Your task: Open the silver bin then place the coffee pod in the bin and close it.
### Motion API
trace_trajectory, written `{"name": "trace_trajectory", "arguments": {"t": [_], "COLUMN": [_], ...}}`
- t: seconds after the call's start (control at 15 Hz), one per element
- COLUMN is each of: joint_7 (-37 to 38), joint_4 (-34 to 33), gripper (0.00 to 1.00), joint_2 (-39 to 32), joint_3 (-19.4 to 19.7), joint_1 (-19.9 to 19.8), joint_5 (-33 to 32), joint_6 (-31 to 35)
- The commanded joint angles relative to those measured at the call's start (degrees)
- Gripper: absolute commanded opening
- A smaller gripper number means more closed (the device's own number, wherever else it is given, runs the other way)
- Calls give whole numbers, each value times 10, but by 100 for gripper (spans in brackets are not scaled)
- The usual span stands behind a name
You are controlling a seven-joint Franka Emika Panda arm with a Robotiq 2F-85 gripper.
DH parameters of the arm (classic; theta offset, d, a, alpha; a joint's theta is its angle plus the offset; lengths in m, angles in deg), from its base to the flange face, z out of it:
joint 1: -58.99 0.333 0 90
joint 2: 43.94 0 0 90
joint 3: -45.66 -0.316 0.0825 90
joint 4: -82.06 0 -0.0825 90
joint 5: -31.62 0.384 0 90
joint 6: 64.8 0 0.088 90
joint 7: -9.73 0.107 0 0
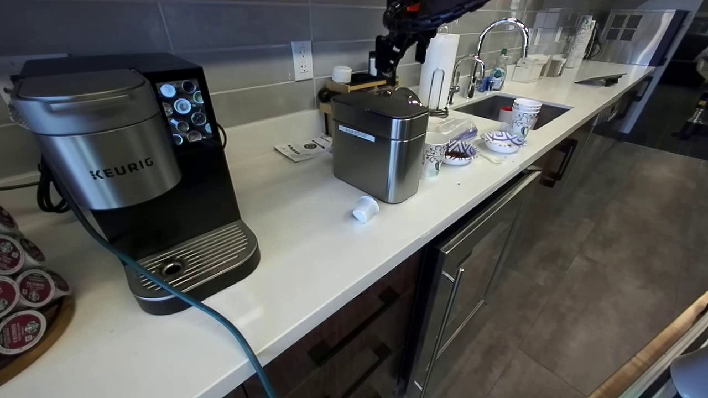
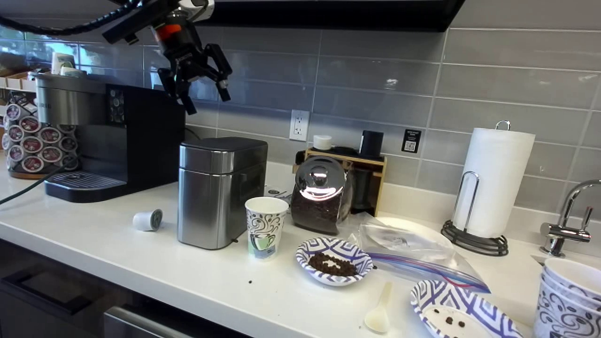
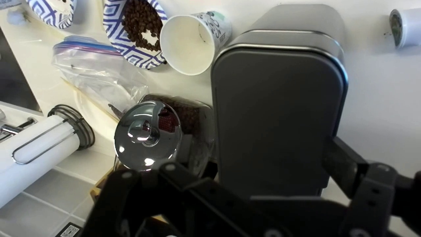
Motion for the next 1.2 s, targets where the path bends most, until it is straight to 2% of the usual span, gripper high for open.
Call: {"name": "trace_trajectory", "arguments": {"t": [0.0,0.4,0.8,1.13], "joint_7": [32,47,45,43], "joint_4": [-57,-126,-167,-185], "gripper": [100,100,100,100], "joint_2": [-53,-121,-167,-192], "joint_3": [5,10,31,45], "joint_1": [22,63,101,117], "joint_5": [-51,-73,-100,-134], "joint_6": [-14,-20,-44,-50]}}
